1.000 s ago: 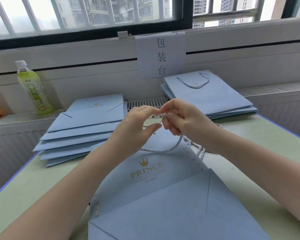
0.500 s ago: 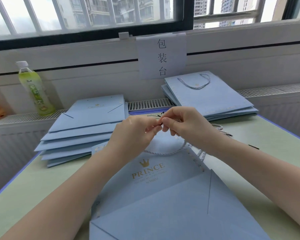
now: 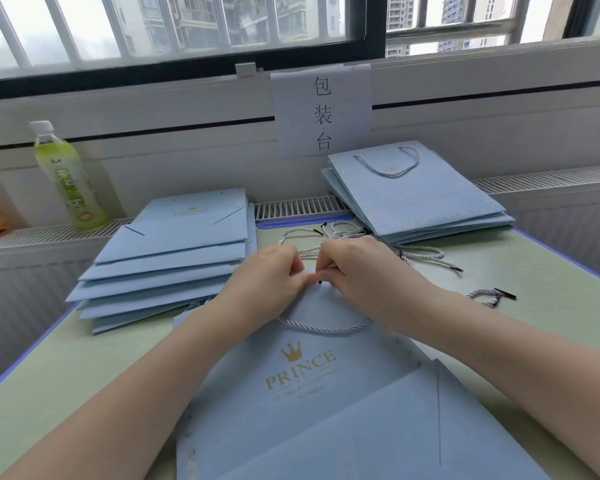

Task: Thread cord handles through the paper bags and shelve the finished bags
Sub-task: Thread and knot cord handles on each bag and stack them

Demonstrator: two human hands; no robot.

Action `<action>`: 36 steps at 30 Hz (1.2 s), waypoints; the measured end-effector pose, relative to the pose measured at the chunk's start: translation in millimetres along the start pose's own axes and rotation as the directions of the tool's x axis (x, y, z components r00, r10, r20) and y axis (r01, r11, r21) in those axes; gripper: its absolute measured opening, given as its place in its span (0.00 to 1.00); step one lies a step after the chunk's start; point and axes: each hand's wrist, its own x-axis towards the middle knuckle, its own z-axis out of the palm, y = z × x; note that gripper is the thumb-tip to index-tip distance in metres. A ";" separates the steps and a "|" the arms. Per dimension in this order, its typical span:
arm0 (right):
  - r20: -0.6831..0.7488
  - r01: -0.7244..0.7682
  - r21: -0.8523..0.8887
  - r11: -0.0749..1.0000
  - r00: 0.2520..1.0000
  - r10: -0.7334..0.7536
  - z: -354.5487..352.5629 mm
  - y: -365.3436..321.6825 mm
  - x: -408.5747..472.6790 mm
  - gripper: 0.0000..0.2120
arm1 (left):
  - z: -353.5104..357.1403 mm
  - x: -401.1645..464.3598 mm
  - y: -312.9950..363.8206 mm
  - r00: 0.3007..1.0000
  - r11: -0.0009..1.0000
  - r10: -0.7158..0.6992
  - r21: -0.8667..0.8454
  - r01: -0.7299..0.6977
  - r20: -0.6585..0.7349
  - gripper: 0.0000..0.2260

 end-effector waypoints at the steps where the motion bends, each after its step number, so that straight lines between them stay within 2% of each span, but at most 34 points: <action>1: -0.003 0.014 -0.019 1.000 1.000 -0.014 0.1 0.4 0.4 0.03 | -0.6 0.2 0.6 1.000 1.000 -0.010 -0.021 0.010 0.010 0.11; 4: 0.001 0.068 -0.014 0.998 0.998 -0.068 -1.4 -1.3 0.9 0.04 | -3.4 0.8 1.3 0.999 0.993 -0.029 -0.118 0.032 0.022 0.10; 9: -0.098 0.136 0.087 0.987 0.987 -0.127 -6.1 -7.5 -0.5 0.05 | -9.4 1.4 4.2 0.999 0.972 -0.003 -0.234 0.014 0.047 0.09; 16: -0.091 0.256 -0.059 0.965 0.961 -0.261 -2.8 -5.2 -1.0 0.06 | -22.2 3.5 2.5 0.994 0.942 -0.070 -0.323 0.094 0.086 0.08; 19: -0.051 0.244 0.051 0.968 0.969 -0.241 -4.6 -9.8 -2.0 0.04 | -27.4 2.1 1.3 0.983 0.929 -0.093 -0.342 0.142 0.157 0.08; 22: -0.012 0.239 0.178 0.955 0.971 -0.240 -1.0 -10.0 -2.0 0.04 | -28.5 -2.7 4.7 0.953 0.944 -0.107 -0.273 0.187 0.283 0.12; 26: -0.064 0.215 0.268 0.939 0.977 -0.205 3.6 -10.5 -3.7 0.09 | -28.4 -4.1 7.9 0.946 0.931 -0.106 -0.304 0.203 0.306 0.11; 30: -0.117 0.188 0.309 0.932 0.980 -0.159 2.1 -12.6 -4.0 0.08 | -31.1 -4.2 8.9 0.934 0.900 -0.126 -0.357 0.249 0.334 0.11; 34: -0.091 0.114 0.324 0.939 0.992 -0.089 -1.8 -14.9 -3.1 0.12 | -27.6 0.9 7.6 0.931 0.809 -0.189 -0.489 0.327 0.311 0.10; 36: -0.077 0.094 0.315 0.944 0.994 -0.073 -3.7 -15.9 -2.8 0.14 | -26.6 2.0 6.7 0.909 0.708 -0.233 -0.580 0.402 0.345 0.10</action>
